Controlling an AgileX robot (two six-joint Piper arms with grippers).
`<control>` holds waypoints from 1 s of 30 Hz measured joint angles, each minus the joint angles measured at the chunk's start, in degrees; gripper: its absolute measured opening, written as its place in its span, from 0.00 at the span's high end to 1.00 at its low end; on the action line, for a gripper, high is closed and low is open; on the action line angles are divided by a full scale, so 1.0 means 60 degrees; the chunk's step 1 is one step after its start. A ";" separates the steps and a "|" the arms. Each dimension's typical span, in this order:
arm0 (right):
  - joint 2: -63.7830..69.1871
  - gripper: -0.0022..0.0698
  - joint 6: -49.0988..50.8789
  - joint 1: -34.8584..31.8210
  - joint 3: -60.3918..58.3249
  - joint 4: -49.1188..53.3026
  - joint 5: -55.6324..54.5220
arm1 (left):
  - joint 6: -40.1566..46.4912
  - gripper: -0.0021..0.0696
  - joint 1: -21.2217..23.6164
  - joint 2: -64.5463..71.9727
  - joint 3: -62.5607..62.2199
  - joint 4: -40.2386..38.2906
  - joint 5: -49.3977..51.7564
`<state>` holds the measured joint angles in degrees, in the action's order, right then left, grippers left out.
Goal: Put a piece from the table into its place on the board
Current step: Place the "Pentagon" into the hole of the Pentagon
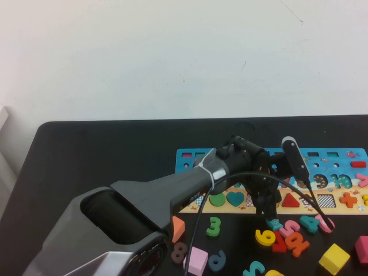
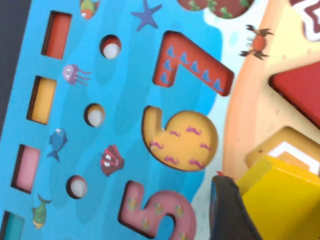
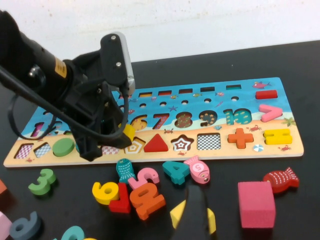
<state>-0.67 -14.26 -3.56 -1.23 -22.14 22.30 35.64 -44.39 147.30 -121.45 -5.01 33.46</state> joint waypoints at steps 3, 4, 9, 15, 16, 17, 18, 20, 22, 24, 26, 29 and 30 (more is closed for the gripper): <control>0.0000 0.15 0.0000 0.0000 0.0000 0.0000 0.0000 | 0.0000 0.54 0.0006 0.0067 -0.0019 0.0000 -0.0224; 0.0000 0.15 0.0000 0.0000 0.0000 0.0000 0.0000 | 0.0000 0.54 0.0006 0.0104 -0.0036 0.0000 -0.0294; 0.0000 0.15 0.0000 0.0000 0.0000 0.0000 0.0000 | -0.0029 0.54 0.0006 0.0167 -0.0033 -0.0017 -0.0460; 0.0000 0.15 0.0000 0.0000 0.0000 0.0000 0.0000 | -0.0237 0.54 0.0006 0.0167 -0.0033 -0.0017 -0.0133; 0.0000 0.15 0.0000 0.0000 0.0000 0.0000 0.0000 | -0.0254 0.54 0.0006 0.0167 -0.0033 -0.0017 0.0017; 0.0000 0.15 0.0000 0.0000 0.0000 0.0000 0.0000 | -0.0254 0.54 0.0006 0.0167 -0.0033 -0.0017 0.0137; 0.0000 0.15 0.0000 0.0000 0.0000 0.0000 0.0000 | -0.0254 0.54 0.0006 0.0167 -0.0056 -0.0017 0.0274; 0.0000 0.15 0.0000 0.0000 0.0000 0.0000 0.0000 | -0.0274 0.54 0.0006 0.0167 -0.0056 -0.0017 0.0416; 0.0000 0.15 0.0000 0.0000 0.0000 0.0000 0.0000 | -0.0274 0.54 0.0006 0.0167 -0.0060 -0.0050 0.0464; 0.0000 0.15 0.0000 0.0000 0.0000 0.0000 0.0000 | -0.0274 0.54 0.0006 0.0167 -0.0060 -0.0050 0.0464; 0.0000 0.15 0.0000 0.0000 0.0000 0.0000 0.0000 | -0.0274 0.54 0.0006 0.0167 -0.0060 -0.0076 0.0407; 0.0000 0.15 0.0000 0.0000 0.0000 0.0000 0.0000 | -0.0274 0.54 0.0006 0.0167 -0.0060 -0.0385 0.0288; 0.0000 0.15 0.0000 0.0000 0.0000 0.0000 0.0000 | -0.0274 0.54 0.0006 0.0167 -0.0060 -0.0431 0.0239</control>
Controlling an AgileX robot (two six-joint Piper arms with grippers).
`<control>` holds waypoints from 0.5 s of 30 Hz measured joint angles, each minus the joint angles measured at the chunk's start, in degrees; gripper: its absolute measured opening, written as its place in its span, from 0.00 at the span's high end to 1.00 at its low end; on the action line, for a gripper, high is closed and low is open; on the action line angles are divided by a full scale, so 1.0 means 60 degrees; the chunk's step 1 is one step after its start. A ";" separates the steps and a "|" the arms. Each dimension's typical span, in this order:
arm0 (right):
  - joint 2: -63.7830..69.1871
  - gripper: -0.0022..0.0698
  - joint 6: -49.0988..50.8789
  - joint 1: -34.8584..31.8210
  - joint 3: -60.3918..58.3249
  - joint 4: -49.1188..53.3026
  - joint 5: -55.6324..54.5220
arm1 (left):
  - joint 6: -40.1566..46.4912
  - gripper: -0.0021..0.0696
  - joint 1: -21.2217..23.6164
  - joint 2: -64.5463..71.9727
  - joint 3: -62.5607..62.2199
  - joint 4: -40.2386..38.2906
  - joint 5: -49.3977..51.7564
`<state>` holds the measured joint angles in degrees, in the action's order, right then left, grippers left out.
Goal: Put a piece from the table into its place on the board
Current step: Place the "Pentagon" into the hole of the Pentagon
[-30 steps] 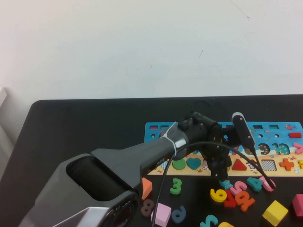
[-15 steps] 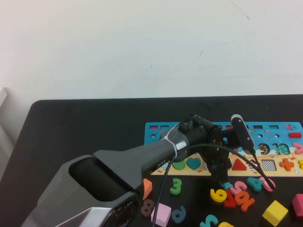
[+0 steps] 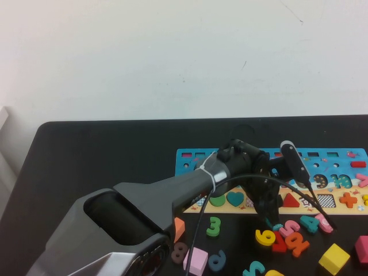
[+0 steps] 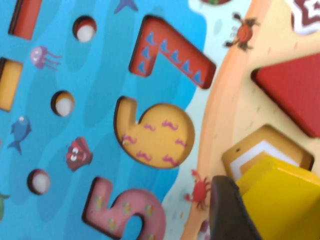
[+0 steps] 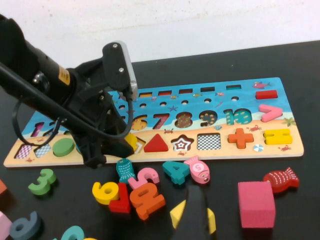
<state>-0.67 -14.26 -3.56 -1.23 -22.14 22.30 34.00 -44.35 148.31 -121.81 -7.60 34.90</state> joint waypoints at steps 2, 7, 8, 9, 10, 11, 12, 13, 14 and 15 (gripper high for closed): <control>0.0000 0.15 0.0000 0.0000 0.0000 0.0000 0.0000 | 0.0000 0.54 -0.0039 0.0000 0.0000 -0.0034 -0.0081; 0.0000 0.15 0.0000 0.0000 0.0000 0.0000 0.0000 | 0.0000 0.54 -0.0123 0.0000 0.0000 -0.0078 -0.0459; 0.0000 0.15 0.0000 0.0000 0.0000 0.0000 0.0000 | 0.0000 0.54 -0.0123 0.0000 0.0000 -0.0078 -0.0556; 0.0000 0.15 0.0000 0.0000 0.0000 0.0000 0.0000 | 0.0000 0.54 -0.0123 0.0000 0.0000 -0.0078 -0.0647; 0.0000 0.15 0.0000 0.0000 0.0000 0.0000 0.0000 | 0.0000 0.54 -0.0123 0.0000 0.0000 -0.0036 -0.0721; 0.0000 0.15 0.0000 0.0000 0.0000 0.0000 0.0000 | 0.0000 0.54 -0.0123 0.0000 0.0000 -0.0015 -0.0776; 0.0000 0.15 0.0000 0.0000 0.0000 0.0000 0.0000 | 0.0000 0.54 -0.0123 0.0000 0.0000 -0.0015 -0.0788; 0.0000 0.15 0.0000 0.0000 0.0000 0.0000 0.0000 | 0.0000 0.54 -0.0123 0.0000 0.0000 -0.0015 -0.0786; 0.0000 0.15 0.0000 0.0000 0.0000 0.0000 0.0000 | 0.0000 0.54 -0.0123 0.0000 0.0000 -0.0015 -0.0786; 0.0000 0.15 0.0000 0.0000 0.0000 0.0000 0.0000 | 0.0000 0.54 -0.0123 0.0000 0.0000 -0.0015 -0.0749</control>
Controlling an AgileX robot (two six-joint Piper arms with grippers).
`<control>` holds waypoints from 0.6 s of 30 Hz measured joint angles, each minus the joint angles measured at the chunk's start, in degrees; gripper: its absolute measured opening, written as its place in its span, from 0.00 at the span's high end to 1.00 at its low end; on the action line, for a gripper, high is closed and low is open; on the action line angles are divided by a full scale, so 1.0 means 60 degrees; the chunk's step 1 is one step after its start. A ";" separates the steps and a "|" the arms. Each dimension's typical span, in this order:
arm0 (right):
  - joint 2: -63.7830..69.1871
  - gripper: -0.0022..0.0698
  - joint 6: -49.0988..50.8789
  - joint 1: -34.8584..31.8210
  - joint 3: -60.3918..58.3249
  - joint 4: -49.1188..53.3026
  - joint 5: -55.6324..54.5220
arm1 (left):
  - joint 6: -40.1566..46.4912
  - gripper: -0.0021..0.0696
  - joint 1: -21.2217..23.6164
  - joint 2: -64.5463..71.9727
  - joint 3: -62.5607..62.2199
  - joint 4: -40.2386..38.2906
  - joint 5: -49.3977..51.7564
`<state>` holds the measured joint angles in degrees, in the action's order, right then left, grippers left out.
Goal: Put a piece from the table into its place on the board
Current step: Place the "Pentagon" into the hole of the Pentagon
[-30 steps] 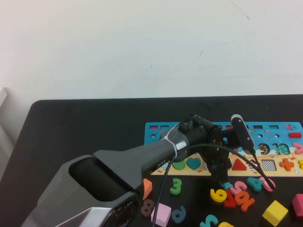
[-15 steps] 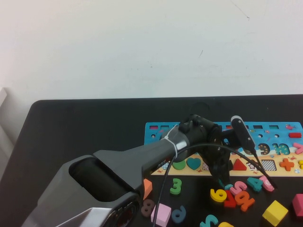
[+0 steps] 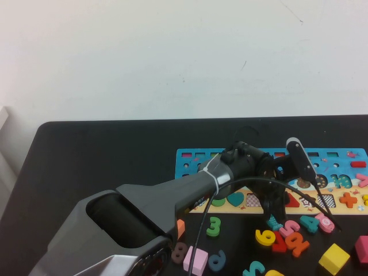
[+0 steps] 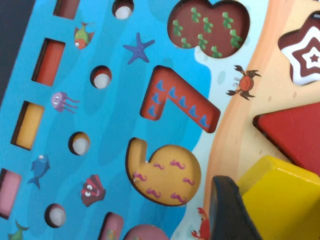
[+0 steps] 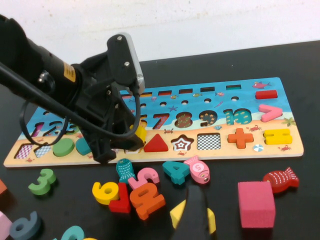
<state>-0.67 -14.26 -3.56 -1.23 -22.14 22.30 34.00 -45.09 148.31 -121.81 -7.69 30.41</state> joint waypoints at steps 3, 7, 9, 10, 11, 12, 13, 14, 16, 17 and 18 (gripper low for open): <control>0.0000 0.15 0.0000 0.0000 0.0000 0.0000 0.0000 | 0.0000 0.54 0.0000 0.0000 0.0000 0.0000 0.0169; 0.0000 0.15 0.0000 0.0000 0.0000 0.0000 0.0000 | 0.0000 0.54 0.0000 0.0000 0.0000 0.0057 0.0320; 0.0000 0.15 0.0000 0.0000 0.0000 0.0000 0.0000 | 0.0000 0.54 0.0000 0.0000 0.0000 0.0178 0.0320; 0.0000 0.15 0.0000 0.0000 0.0000 0.0000 0.0000 | -0.0017 0.54 0.0000 0.0000 0.0000 0.0272 0.0320; 0.0000 0.15 0.0000 0.0000 0.0000 0.0000 0.0000 | -0.0002 0.54 0.0000 0.0000 0.0000 0.0325 0.0320; 0.0000 0.15 0.0000 0.0000 0.0000 0.0000 0.0000 | -0.0002 0.54 0.0000 0.0000 0.0000 0.0365 0.0320; 0.0000 0.15 0.0000 0.0000 0.0000 0.0000 0.0000 | -0.0002 0.54 0.0000 0.0000 0.0000 0.0392 0.0320; 0.0000 0.15 0.0000 0.0000 0.0000 0.0000 0.0000 | -0.0002 0.54 0.0000 0.0000 0.0000 0.0409 0.0320; 0.0000 0.15 0.0000 0.0000 0.0000 0.0000 0.0000 | -0.0002 0.54 0.0000 0.0000 0.0000 0.0415 0.0320; 0.0000 0.15 0.0000 0.0000 0.0000 0.0000 0.0000 | -0.0002 0.54 0.0000 0.0000 0.0000 0.0432 0.0320; 0.0000 0.15 0.0000 0.0000 0.0000 0.0000 0.0000 | -0.0002 0.54 0.0000 0.0000 0.0000 0.0432 0.0320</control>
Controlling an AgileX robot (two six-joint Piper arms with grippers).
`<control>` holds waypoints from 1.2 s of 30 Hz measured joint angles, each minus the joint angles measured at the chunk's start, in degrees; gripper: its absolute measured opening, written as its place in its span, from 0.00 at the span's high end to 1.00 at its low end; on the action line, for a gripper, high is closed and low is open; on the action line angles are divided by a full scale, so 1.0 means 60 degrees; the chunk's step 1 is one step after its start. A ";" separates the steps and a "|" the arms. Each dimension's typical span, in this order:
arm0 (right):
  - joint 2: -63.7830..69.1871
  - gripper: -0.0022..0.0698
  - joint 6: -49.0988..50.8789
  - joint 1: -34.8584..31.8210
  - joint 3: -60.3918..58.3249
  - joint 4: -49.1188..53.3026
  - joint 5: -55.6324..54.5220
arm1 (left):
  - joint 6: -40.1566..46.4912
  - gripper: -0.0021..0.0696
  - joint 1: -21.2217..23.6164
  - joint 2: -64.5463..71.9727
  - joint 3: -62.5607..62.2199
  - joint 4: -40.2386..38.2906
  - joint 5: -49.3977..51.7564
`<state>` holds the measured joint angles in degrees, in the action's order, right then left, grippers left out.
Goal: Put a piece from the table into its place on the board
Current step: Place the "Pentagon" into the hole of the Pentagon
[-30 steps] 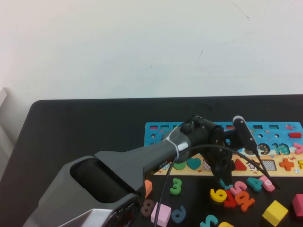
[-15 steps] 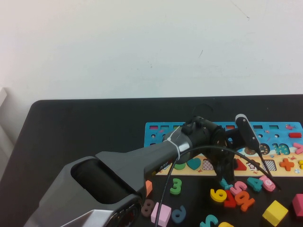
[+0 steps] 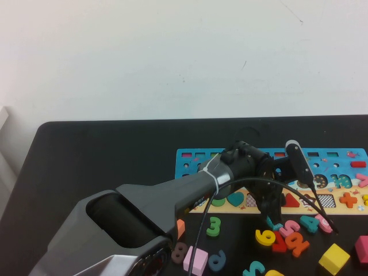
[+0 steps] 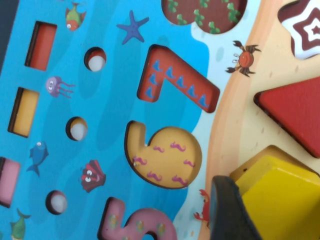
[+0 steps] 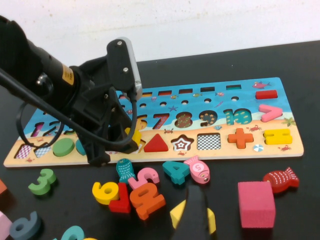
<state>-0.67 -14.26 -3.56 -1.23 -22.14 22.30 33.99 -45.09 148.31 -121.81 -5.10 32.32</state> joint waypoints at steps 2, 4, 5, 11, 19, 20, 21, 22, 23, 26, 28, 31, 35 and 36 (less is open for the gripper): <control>0.0000 0.15 0.0000 0.0000 0.0000 0.0000 0.0000 | 0.0000 0.54 0.0000 0.0000 0.0000 0.0000 0.0000; 0.0000 0.15 0.0000 0.0000 0.0000 0.0000 0.0000 | 0.0000 0.54 0.0000 0.0000 0.0000 0.0000 -0.0057; 0.0000 0.15 0.0000 0.0000 0.0000 0.0000 0.0000 | 0.0000 0.54 0.0000 0.0000 0.0000 0.0000 -0.0099; 0.0000 0.15 0.0000 0.0000 0.0000 0.0000 0.0000 | -0.0022 0.54 0.0000 0.0000 0.0000 0.0000 -0.0161; 0.0000 0.15 0.0000 0.0000 0.0000 0.0000 0.0000 | -0.0353 0.54 0.0000 0.0000 0.0000 0.0000 -0.0206; 0.0000 0.15 0.0000 0.0000 0.0000 0.0000 0.0000 | -0.0366 0.54 0.0000 0.0000 0.0000 0.0000 -0.0206; 0.0000 0.15 0.0000 0.0000 0.0000 0.0000 0.0000 | -0.0366 0.54 0.0000 0.0000 0.0000 0.0000 -0.0225; 0.0000 0.15 0.0000 0.0000 0.0000 0.0000 0.0000 | -0.0366 0.53 0.0000 0.0018 0.0000 0.0000 -0.0244; 0.0000 0.15 0.0000 0.0000 0.0000 0.0000 0.0000 | -0.0366 0.53 0.0000 0.0018 0.0000 0.0000 -0.0244; 0.0000 0.15 0.0000 0.0000 0.0000 0.0000 0.0000 | -0.0398 0.50 0.0000 0.0032 0.0000 0.0000 -0.0244; 0.0000 0.15 0.0000 0.0000 0.0000 0.0000 0.0000 | -0.0398 0.47 0.0000 0.0032 0.0000 -0.0018 -0.0260; 0.0000 0.15 0.0000 0.0000 0.0000 0.0000 0.0000 | -0.0463 0.43 0.0000 0.0032 0.0000 -0.0018 -0.0260; 0.0000 0.15 0.0000 0.0000 0.0000 0.0000 0.0000 | -0.0552 0.41 0.0000 0.0032 0.0000 -0.0018 -0.0084; 0.0000 0.15 0.0000 0.0000 0.0000 0.0000 0.0000 | -0.0575 0.41 0.0000 0.0032 0.0000 -0.0031 0.0012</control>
<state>-0.67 -14.26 -3.56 -1.23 -22.14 22.30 30.54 -45.09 148.50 -121.81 -5.29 32.40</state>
